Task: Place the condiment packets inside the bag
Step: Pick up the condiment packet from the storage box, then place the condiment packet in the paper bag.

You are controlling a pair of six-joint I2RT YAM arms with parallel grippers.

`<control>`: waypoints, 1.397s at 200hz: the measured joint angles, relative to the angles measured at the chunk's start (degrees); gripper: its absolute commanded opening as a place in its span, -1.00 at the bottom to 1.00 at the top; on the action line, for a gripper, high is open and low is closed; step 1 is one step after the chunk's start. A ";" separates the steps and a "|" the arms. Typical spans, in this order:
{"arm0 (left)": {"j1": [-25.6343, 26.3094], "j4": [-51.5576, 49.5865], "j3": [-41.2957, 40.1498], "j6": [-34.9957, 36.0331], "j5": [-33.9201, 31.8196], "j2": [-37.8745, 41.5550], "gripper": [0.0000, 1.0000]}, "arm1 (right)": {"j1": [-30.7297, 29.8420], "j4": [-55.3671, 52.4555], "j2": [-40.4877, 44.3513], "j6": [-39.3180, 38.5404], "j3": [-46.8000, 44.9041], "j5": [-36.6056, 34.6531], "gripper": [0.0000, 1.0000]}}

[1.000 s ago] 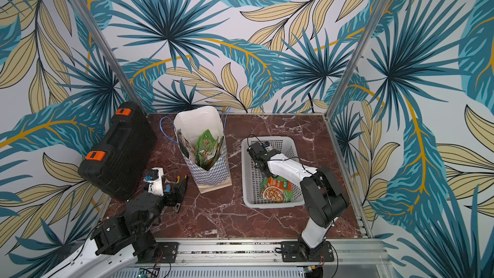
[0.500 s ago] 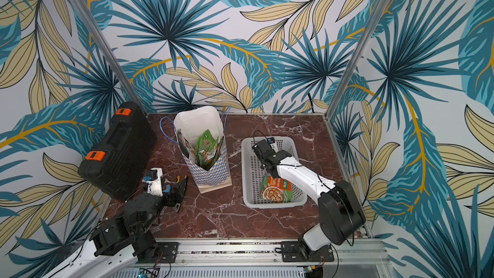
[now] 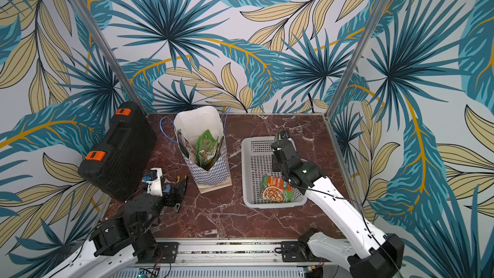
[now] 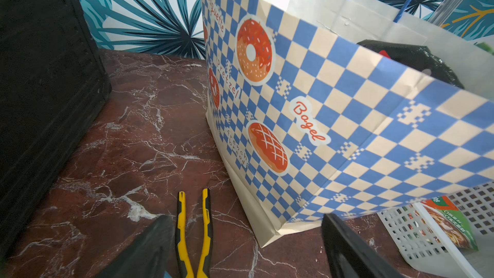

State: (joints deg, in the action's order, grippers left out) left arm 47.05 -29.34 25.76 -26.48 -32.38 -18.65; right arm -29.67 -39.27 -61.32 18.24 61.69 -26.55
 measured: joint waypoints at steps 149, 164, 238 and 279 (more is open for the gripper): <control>0.00 -0.55 0.02 -1.25 -1.92 0.02 1.00 | -2.97 13.35 6.34 6.34 14.34 41.18 -1.00; 0.00 -0.59 0.02 -1.29 -2.01 0.02 1.00 | -5.64 14.82 4.17 6.43 16.09 43.85 -1.00; 0.00 -0.98 0.02 -1.44 -2.16 0.02 1.00 | -20.31 13.31 -7.37 1.29 28.02 42.80 -1.00; 0.00 -1.38 0.00 -1.44 -2.16 0.02 1.00 | -23.23 8.46 -16.92 -1.31 36.17 37.31 -1.00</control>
State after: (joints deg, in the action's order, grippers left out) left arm 47.05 -30.72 25.76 -27.92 -34.54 -18.63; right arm -52.90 -30.81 -78.24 16.93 97.86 10.76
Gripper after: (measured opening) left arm 0.999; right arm 0.047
